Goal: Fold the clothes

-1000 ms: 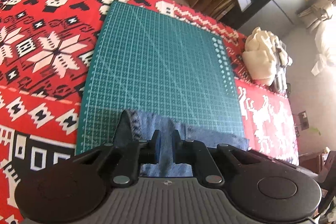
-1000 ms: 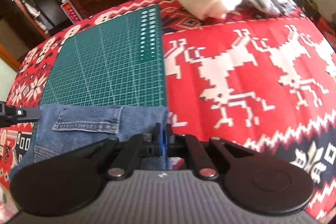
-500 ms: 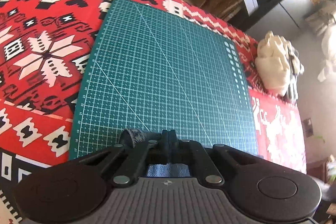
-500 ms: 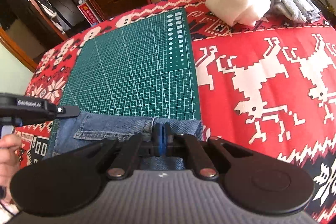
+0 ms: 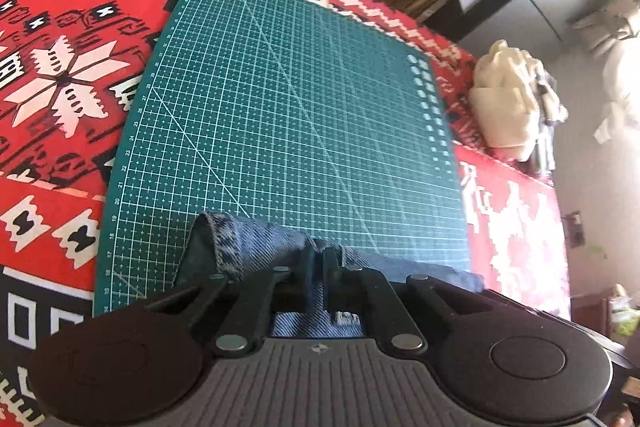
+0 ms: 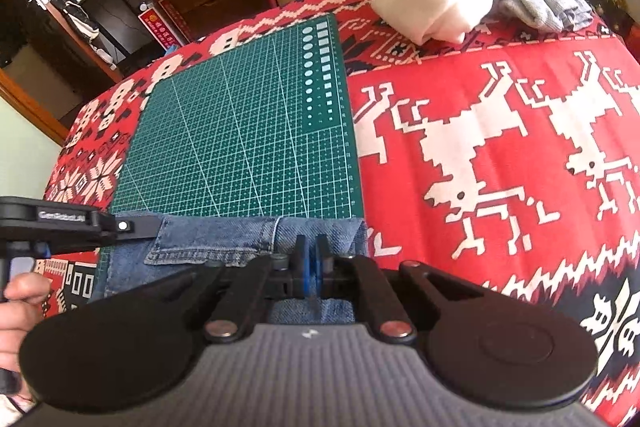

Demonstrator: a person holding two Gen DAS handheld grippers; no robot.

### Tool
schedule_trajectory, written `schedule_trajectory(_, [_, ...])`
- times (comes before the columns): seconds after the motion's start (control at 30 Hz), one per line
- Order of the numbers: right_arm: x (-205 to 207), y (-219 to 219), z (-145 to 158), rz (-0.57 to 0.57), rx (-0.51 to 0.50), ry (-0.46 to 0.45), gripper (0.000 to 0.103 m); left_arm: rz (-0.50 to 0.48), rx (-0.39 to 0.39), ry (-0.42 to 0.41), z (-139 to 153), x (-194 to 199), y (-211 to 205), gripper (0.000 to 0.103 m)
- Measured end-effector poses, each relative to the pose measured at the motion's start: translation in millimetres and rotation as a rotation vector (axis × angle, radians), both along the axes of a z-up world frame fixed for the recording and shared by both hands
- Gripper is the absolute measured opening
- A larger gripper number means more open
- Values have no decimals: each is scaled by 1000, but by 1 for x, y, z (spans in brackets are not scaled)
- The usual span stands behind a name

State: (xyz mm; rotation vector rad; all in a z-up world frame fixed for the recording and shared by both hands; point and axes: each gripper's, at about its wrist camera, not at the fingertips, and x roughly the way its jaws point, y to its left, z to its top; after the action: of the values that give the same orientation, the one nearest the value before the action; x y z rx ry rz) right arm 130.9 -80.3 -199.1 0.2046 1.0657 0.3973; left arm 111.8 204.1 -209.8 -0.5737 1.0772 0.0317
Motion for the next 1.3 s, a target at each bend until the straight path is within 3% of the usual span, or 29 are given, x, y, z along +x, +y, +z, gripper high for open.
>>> schedule_trajectory(0.3, [-1,-3,2,-9,5,-1,4,44,16,-21,9,13,9,3])
schedule_trajectory(0.57, [-21,22,18,100,36,-28,5,-36,-114,-51,23,-28,-1,3])
schedule_trajectory(0.77, [-42,56,0,184,-70,-51,2,-108,-33,-17,8,-44,-33,4])
schedule_trajectory(0.97, [-60,37,-5,210,-73,-92,0,-140,51,-58,2,-55,-37,3])
schedule_trajectory(1.2, [-68,7,-5,157,-19,-71,0,-129,49,-76,6,-71,-29,3])
schedule_trajectory(1.3, [-72,5,-3,159,-43,-69,0,-144,57,-77,11,-79,-30,3])
